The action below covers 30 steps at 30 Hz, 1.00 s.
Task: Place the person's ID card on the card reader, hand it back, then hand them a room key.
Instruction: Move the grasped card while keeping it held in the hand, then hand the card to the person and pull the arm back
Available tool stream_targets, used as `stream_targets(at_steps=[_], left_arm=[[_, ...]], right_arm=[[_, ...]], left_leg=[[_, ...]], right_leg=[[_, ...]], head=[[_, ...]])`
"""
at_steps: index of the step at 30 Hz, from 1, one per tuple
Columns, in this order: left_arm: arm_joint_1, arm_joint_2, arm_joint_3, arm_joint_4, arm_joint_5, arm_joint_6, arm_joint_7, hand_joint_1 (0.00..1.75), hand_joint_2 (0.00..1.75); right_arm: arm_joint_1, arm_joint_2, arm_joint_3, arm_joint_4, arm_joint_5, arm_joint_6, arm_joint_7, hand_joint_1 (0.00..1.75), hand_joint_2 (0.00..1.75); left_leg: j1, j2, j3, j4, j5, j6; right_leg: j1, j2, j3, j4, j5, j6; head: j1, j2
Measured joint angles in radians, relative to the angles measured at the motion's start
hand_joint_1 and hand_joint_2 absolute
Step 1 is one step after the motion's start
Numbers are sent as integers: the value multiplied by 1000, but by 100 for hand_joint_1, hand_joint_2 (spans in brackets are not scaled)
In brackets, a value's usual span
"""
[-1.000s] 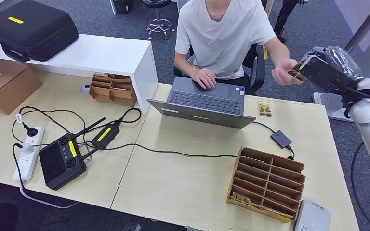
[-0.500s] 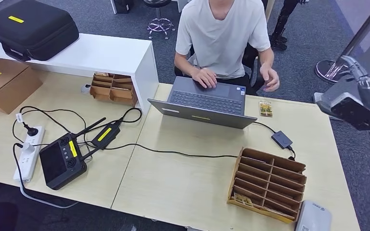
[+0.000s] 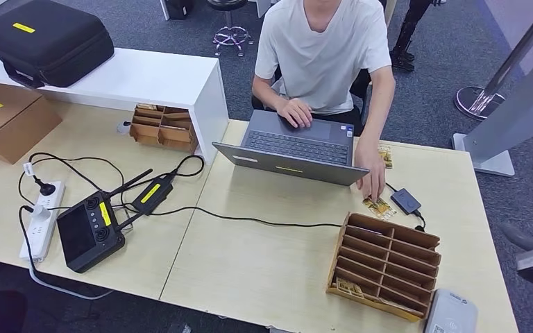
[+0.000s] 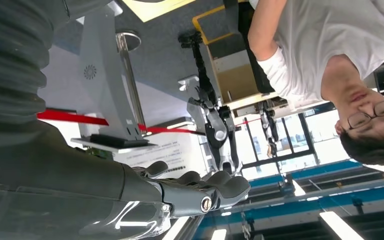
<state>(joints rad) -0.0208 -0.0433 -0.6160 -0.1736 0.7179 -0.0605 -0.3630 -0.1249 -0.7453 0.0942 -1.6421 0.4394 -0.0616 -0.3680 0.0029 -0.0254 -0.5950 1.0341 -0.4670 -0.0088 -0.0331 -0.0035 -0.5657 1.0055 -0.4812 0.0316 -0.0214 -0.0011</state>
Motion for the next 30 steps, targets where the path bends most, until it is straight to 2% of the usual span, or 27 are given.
stream_targets(at_steps=[6, 21, 23, 25, 28, 30], left_arm=[[0, -1, 0, 0, -2, 0, 6, 0, 175], [-1, -4, 0, 0, -5, 0, 7, 0, 175], [-1, -4, 0, 0, -13, 0, 9, 0, 175], [-4, -4, 0, 0, -23, 0, 14, 0, 175], [-12, -4, -1, 0, -40, 0, 18, 0, 175], [-18, -5, -6, 0, -54, 0, 19, 0, 175]], right_arm=[[40, -9, -59, -71, 9, 8, 6, 0, 175], [33, -15, -78, -95, 16, 21, 10, 0, 175], [-12, -15, -64, -85, 32, 43, 20, 0, 175], [-105, -15, -24, -54, 59, 76, 40, 0, 175], [-297, -3, 77, 29, 105, 120, 81, 0, 175], [-441, 25, 163, 107, 132, 140, 114, 0, 175]], left_leg=[[0, 2, 1, 0, 0, 0], [0, 3, 0, 0, 0, 0], [0, 5, 0, 0, 0, 0], [0, 8, 0, 0, 0, 0], [0, 12, 0, -1, 2, -1], [0, 12, 0, -1, 4, -2]], right_leg=[[0, 2, 0, 0, 1, 0], [0, 2, 0, 0, 1, 0], [0, 4, 0, 1, 1, -1], [0, 7, 0, 1, 2, -1], [0, 10, -1, 2, 5, -1], [0, 11, -2, 2, 6, -2]], head=[[0, 0], [0, 0], [0, 0], [0, 0], [0, 0], [0, 0]])
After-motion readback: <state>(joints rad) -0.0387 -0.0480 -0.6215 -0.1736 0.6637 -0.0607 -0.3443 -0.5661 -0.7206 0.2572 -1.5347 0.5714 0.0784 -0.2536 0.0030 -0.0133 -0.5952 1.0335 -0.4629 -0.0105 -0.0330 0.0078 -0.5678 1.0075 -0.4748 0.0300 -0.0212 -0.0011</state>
